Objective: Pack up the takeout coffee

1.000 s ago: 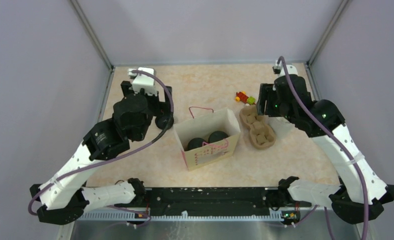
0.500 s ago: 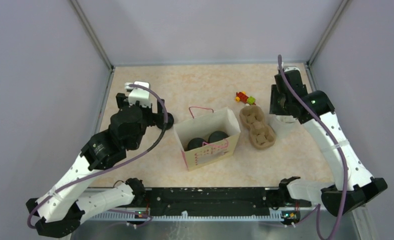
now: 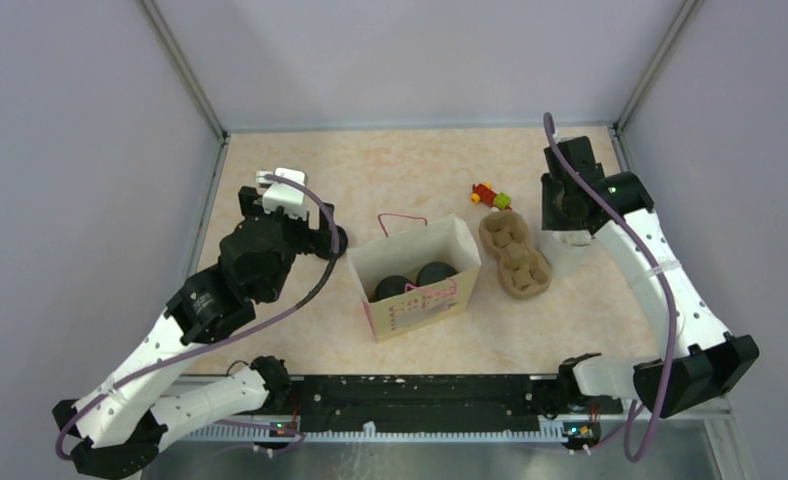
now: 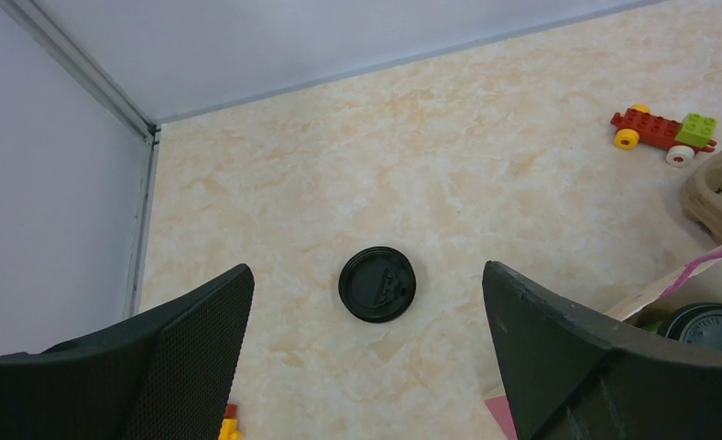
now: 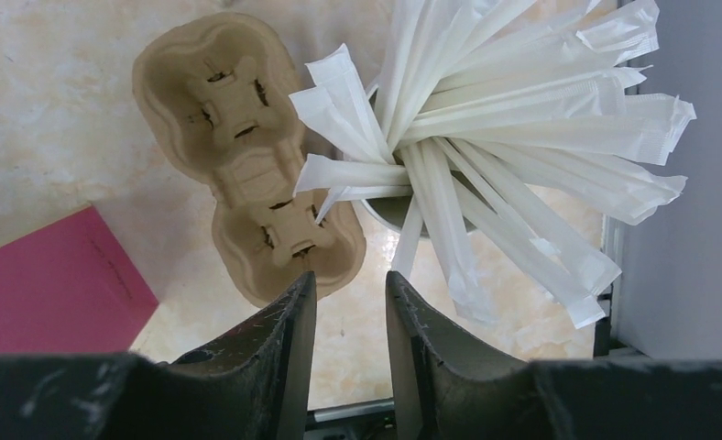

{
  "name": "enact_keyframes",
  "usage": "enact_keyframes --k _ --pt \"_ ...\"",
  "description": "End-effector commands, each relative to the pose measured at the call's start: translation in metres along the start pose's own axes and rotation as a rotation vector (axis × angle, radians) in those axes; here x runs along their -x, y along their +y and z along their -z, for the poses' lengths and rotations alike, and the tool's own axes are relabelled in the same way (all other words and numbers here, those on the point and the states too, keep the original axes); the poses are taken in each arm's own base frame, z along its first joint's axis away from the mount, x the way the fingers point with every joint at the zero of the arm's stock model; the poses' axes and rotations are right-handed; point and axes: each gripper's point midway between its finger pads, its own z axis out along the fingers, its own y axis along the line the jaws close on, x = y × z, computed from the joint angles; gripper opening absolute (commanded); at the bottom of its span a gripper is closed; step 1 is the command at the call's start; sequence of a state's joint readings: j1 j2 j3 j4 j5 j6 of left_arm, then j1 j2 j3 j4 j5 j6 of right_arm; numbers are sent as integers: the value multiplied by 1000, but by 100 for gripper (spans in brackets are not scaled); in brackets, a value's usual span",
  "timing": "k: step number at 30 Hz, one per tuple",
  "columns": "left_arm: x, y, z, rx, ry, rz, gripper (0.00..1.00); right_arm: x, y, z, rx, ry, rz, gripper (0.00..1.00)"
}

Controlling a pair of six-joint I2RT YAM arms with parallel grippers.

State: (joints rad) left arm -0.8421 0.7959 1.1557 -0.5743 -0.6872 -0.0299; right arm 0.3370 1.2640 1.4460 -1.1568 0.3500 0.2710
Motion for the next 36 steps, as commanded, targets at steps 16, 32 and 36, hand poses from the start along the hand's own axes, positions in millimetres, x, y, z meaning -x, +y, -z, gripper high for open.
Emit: enact_keyframes --k 16,32,36 --pt "14 -14 -9 -59 -60 -41 99 -12 -26 -16 -118 49 77 18" --pt "16 -14 -8 -64 -65 -57 99 -14 -29 -7 -103 41 102 5" --pt "16 -14 -8 -68 -66 -56 99 8 -32 14 -96 -4 102 3"
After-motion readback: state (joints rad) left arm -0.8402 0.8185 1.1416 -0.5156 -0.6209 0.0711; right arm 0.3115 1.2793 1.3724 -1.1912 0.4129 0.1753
